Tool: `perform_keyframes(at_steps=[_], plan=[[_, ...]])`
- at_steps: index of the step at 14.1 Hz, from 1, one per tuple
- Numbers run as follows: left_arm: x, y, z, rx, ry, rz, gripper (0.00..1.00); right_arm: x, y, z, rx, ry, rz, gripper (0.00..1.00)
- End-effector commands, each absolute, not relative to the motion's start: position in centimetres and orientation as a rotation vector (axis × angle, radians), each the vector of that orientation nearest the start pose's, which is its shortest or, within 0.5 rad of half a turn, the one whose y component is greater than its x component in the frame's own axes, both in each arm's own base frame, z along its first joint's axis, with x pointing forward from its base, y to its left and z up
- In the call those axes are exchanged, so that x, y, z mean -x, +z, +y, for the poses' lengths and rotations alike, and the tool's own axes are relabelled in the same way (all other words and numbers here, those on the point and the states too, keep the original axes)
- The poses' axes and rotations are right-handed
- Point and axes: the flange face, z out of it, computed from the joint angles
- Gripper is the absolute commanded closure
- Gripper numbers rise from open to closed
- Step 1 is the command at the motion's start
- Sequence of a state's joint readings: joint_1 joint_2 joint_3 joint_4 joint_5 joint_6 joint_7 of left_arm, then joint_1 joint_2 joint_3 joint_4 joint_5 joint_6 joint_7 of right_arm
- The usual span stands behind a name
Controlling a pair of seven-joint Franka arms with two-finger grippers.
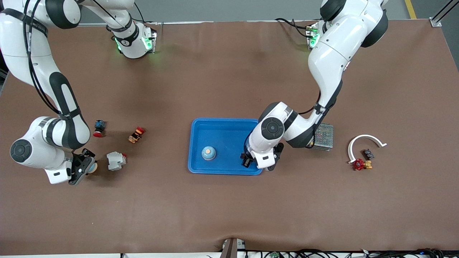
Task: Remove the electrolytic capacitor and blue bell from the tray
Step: 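Grasp the second capacitor with the left gripper while the right gripper releases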
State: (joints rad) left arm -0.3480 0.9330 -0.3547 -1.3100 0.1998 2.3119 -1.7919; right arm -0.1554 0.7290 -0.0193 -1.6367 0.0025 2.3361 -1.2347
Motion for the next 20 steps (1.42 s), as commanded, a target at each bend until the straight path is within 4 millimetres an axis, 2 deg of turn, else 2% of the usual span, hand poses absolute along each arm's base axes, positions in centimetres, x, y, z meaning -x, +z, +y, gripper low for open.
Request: perform_keyframes(at_steps=[1,2,4,5,7,9,10,12,13,14,17,18,20], plan=[[-61.6,19.8,-44.1,2.762,0.134,-1.779,0.38,-67.4,18.3,-12.4,2.699,0.015,-1.583,0.32],[-61.4,19.5,-44.3,2.761,0.136,-1.769,0.38,-67.4,18.2,-12.7,2.703,0.014,-1.576,0.00],[-61.5,18.7,-44.0,2.748,0.140,-1.773,0.41,-67.4,18.3,-12.8,2.702,0.013,-1.575,0.00],[-61.3,18.5,-44.0,2.746,0.143,-1.768,0.49,-67.4,18.4,-12.8,2.704,0.011,-1.573,0.00],[-61.4,18.6,-43.9,2.753,0.136,-1.758,0.71,-67.6,19.0,-12.6,2.708,0.008,-1.567,0.00],[-61.5,18.9,-43.9,2.760,0.129,-1.748,1.00,-67.9,20.1,-12.4,2.709,0.006,-1.562,0.00],[-61.7,19.4,-43.6,2.754,0.124,-1.749,1.00,-68.3,21.0,-12.1,2.700,0.009,-1.544,0.00],[-62.1,21.5,-43.0,2.741,0.114,-1.739,1.00,-68.7,22.5,-11.7,2.689,0.011,-1.437,0.00],[-62.6,23.2,-42.6,2.744,0.097,-1.751,1.00,-68.9,23.4,-11.5,2.696,0.014,-1.391,0.00],[-62.7,24.4,-42.5,2.745,0.086,-1.756,1.00,-69.0,24.8,-11.3,2.724,0.010,-1.336,0.00],[-63.2,28.6,-41.3,2.745,0.049,-1.732,1.00,-69.3,28.1,-9.1,2.811,0.006,-1.159,0.00],[-63.7,30.7,-40.2,2.772,0.024,-1.691,1.00,-69.2,29.3,-8.2,2.838,0.022,-1.078,0.00],[-63.4,34.0,-39.2,2.845,0.002,-1.537,1.00,-69.1,31.4,-5.8,2.887,0.044,-0.934,0.00]])
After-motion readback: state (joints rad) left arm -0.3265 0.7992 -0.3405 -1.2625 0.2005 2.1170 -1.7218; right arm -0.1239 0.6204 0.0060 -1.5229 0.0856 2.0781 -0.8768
